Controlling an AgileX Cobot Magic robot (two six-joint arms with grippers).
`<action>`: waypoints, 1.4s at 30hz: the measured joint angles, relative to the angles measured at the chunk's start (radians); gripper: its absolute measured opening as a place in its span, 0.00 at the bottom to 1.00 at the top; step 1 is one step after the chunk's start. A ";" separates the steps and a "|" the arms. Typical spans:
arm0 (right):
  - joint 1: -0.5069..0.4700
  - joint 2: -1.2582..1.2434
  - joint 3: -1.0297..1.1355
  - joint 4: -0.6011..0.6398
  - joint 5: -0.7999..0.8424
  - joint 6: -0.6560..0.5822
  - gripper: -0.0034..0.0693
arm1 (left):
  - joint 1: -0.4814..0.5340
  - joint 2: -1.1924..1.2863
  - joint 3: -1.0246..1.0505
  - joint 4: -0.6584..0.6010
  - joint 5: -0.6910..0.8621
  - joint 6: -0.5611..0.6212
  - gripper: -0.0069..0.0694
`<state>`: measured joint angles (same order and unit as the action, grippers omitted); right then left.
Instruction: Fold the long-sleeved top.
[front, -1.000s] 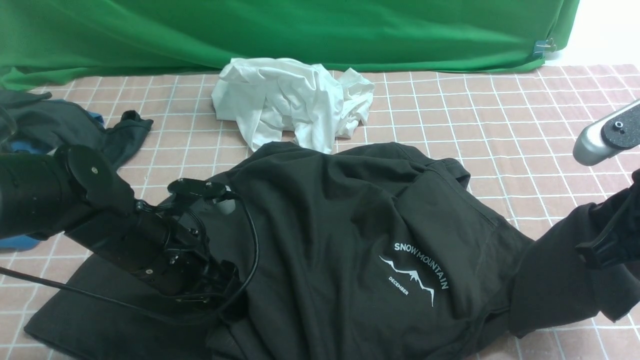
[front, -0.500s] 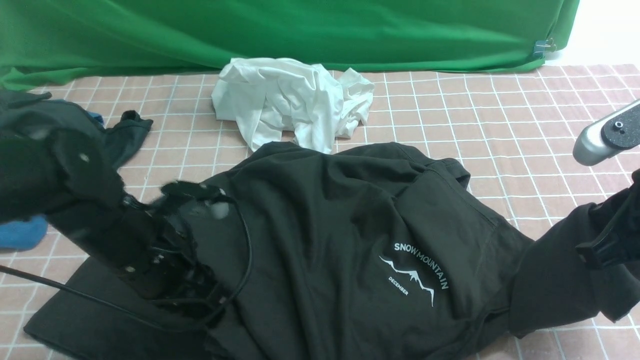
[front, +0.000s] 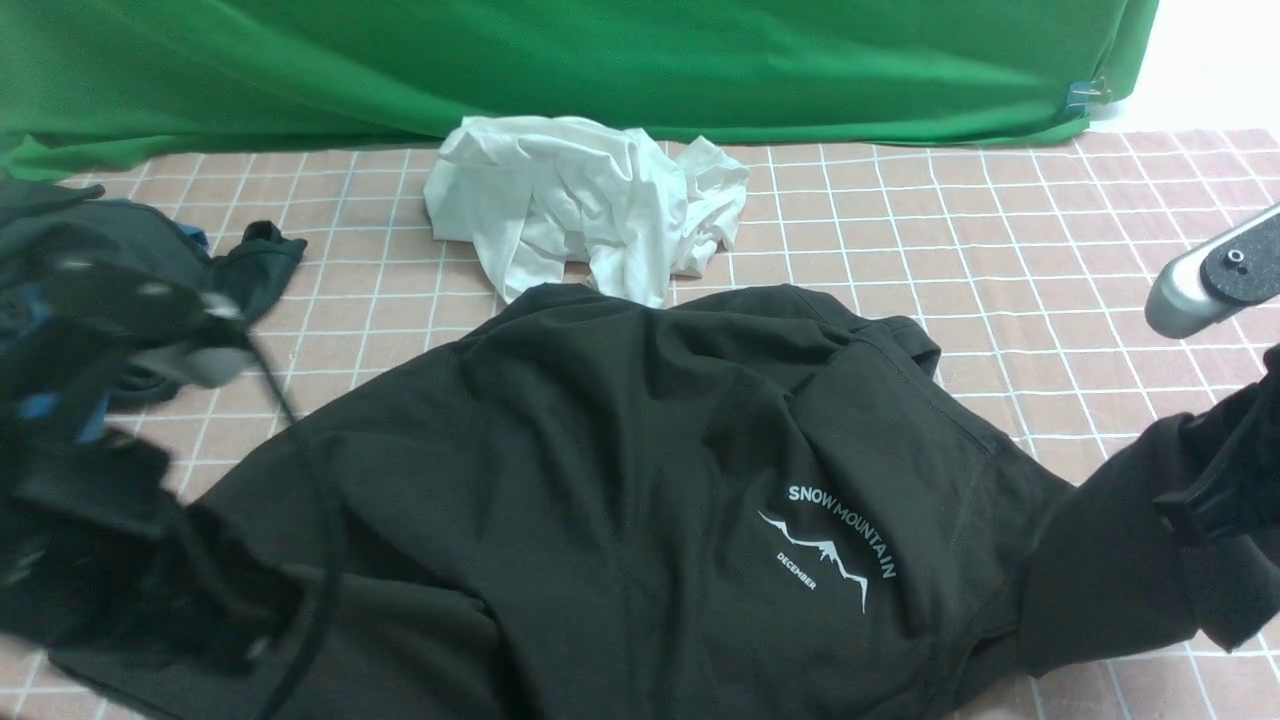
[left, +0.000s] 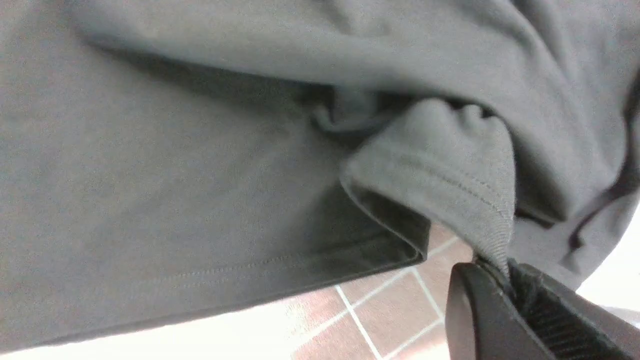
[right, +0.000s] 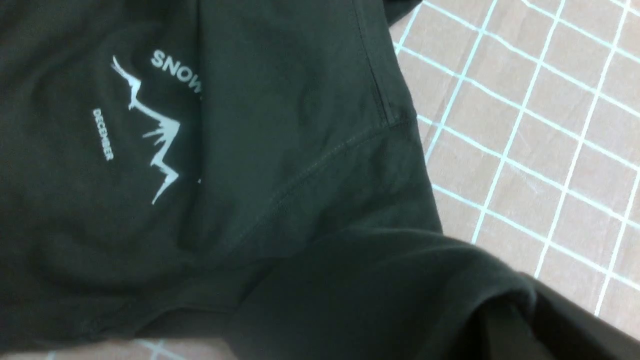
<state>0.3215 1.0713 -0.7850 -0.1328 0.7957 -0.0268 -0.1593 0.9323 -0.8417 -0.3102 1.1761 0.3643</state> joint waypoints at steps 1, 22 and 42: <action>0.000 0.000 0.000 0.000 0.020 -0.003 0.10 | 0.000 -0.054 0.000 0.003 0.010 -0.017 0.14; 0.000 0.000 -0.086 0.092 0.139 -0.053 0.10 | 0.000 -0.231 0.000 0.176 0.046 -0.130 0.14; 0.119 -0.001 -0.073 0.133 0.385 -0.097 0.10 | 0.000 -0.231 0.000 0.152 0.046 -0.130 0.14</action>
<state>0.4410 1.0701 -0.8583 0.0000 1.1805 -0.1238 -0.1593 0.7009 -0.8417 -0.1583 1.2226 0.2339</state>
